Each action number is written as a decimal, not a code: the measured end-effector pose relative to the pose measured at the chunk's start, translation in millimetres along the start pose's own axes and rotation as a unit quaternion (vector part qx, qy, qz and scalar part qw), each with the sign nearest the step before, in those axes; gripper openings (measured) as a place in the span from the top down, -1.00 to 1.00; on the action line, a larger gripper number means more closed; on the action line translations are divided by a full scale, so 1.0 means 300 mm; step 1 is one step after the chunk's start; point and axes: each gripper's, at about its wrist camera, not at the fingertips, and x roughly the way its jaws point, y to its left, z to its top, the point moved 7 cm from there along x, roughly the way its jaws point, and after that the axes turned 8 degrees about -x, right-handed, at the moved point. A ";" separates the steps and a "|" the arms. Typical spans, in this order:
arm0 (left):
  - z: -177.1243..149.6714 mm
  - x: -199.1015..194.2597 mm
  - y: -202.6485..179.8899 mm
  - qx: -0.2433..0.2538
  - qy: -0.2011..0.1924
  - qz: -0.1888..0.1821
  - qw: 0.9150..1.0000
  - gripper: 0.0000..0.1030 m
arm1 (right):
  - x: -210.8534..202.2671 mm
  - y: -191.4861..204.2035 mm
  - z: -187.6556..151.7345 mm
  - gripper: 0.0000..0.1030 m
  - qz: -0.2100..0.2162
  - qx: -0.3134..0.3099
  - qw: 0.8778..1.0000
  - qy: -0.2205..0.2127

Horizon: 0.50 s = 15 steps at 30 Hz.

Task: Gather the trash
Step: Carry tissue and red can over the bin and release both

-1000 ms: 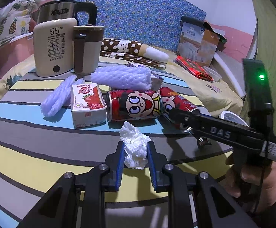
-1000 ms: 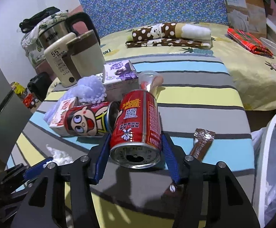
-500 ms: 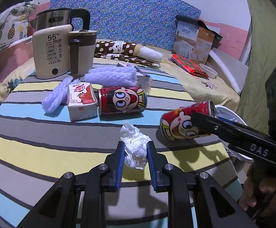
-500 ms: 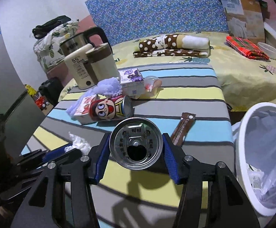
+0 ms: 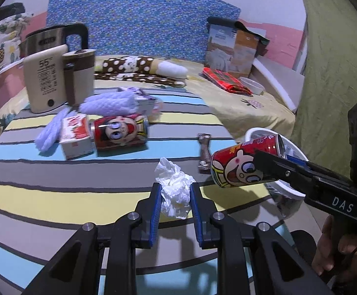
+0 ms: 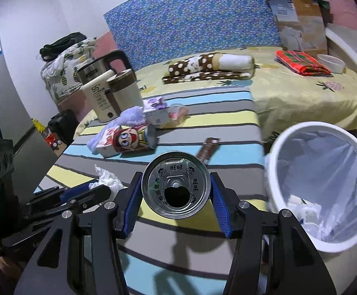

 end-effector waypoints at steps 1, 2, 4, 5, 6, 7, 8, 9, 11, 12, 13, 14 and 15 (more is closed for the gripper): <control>0.000 0.002 -0.012 0.002 0.000 -0.003 1.000 0.54 | -0.008 -0.009 -0.002 -0.06 -0.004 0.002 1.000 -0.001; 0.001 0.006 -0.033 0.006 0.001 -0.009 1.000 0.54 | -0.020 -0.025 -0.003 -0.06 -0.009 0.006 1.000 -0.004; 0.004 0.016 -0.068 0.012 0.003 -0.018 1.000 0.54 | -0.045 -0.053 -0.005 -0.06 -0.018 0.012 1.000 -0.009; 0.007 0.024 -0.092 0.017 0.005 -0.024 1.000 0.54 | -0.056 -0.065 -0.007 -0.06 -0.023 0.014 1.000 -0.011; 0.009 0.030 -0.107 0.020 0.006 -0.027 0.999 0.54 | -0.070 -0.085 -0.010 -0.06 -0.030 0.019 0.999 -0.014; 0.011 0.039 -0.130 0.025 0.008 -0.033 0.999 0.54 | -0.082 -0.107 -0.014 -0.06 -0.037 0.023 0.999 -0.017; 0.011 0.044 -0.151 0.029 0.009 -0.039 0.999 0.54 | -0.092 -0.126 -0.016 -0.06 -0.044 0.027 0.998 -0.019; 0.013 0.052 -0.180 0.035 0.010 -0.047 0.998 0.54 | -0.102 -0.142 -0.020 -0.06 -0.050 0.031 0.998 -0.020; 0.019 0.068 -0.225 0.045 0.012 -0.057 0.997 0.54 | -0.126 -0.186 -0.026 -0.06 -0.065 0.041 0.997 -0.024; 0.024 0.077 -0.248 0.050 0.013 -0.063 0.997 0.54 | -0.138 -0.208 -0.031 -0.06 -0.073 0.046 0.996 -0.026; 0.025 0.081 -0.266 0.053 0.013 -0.066 0.996 0.54 | -0.150 -0.233 -0.034 -0.06 -0.081 0.052 0.995 -0.029; 0.029 0.091 -0.297 0.059 0.014 -0.074 0.995 0.54 | -0.161 -0.257 -0.037 -0.06 -0.089 0.058 0.994 -0.031; 0.031 0.098 -0.317 0.062 0.015 -0.078 0.995 0.54 | -0.170 -0.273 -0.041 -0.06 -0.093 0.061 0.993 -0.031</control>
